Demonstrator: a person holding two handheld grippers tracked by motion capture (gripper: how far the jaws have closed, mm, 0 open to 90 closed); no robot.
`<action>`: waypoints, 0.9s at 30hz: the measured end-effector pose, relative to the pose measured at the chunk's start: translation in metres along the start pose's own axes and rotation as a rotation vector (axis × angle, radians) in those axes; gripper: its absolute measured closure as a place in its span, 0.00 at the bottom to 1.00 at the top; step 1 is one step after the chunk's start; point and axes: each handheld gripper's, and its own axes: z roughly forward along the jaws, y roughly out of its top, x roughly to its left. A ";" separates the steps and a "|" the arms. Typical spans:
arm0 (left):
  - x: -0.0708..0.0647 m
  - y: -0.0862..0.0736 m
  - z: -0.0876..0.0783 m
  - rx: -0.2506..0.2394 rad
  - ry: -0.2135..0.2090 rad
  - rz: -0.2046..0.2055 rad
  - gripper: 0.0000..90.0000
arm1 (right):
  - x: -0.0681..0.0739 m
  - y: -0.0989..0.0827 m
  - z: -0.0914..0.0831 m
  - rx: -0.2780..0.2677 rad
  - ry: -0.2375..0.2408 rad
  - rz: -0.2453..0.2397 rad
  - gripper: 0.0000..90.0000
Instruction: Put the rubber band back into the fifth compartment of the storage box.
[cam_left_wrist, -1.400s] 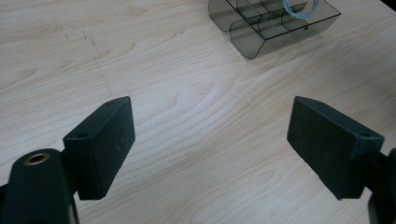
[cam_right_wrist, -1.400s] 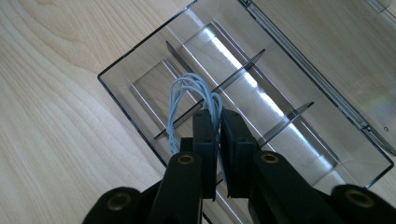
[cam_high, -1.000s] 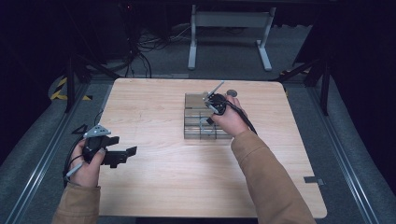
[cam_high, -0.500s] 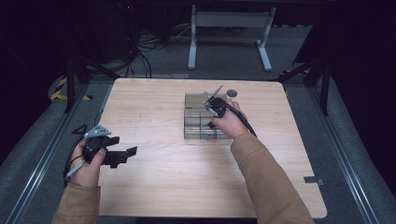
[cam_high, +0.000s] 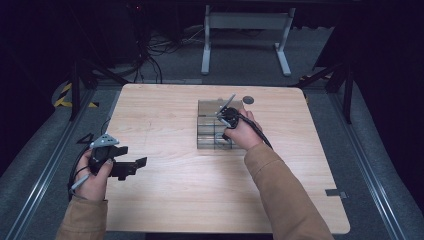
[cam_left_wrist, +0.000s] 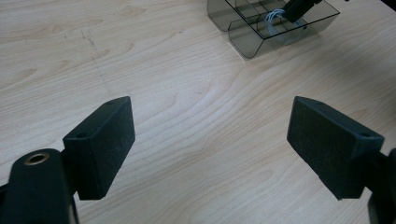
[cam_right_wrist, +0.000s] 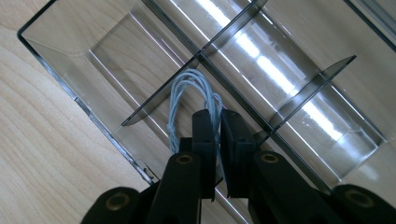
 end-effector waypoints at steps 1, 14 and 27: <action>0.000 0.000 0.000 -0.001 0.001 0.000 0.18 | 0.000 0.000 0.001 -0.001 -0.005 -0.002 0.95; -0.001 0.000 0.000 0.000 -0.002 0.000 0.18 | 0.002 0.001 0.012 0.026 -0.010 0.000 0.94; -0.001 0.000 0.000 0.001 -0.001 -0.001 0.18 | 0.006 0.001 0.004 -0.035 -0.048 -0.030 0.71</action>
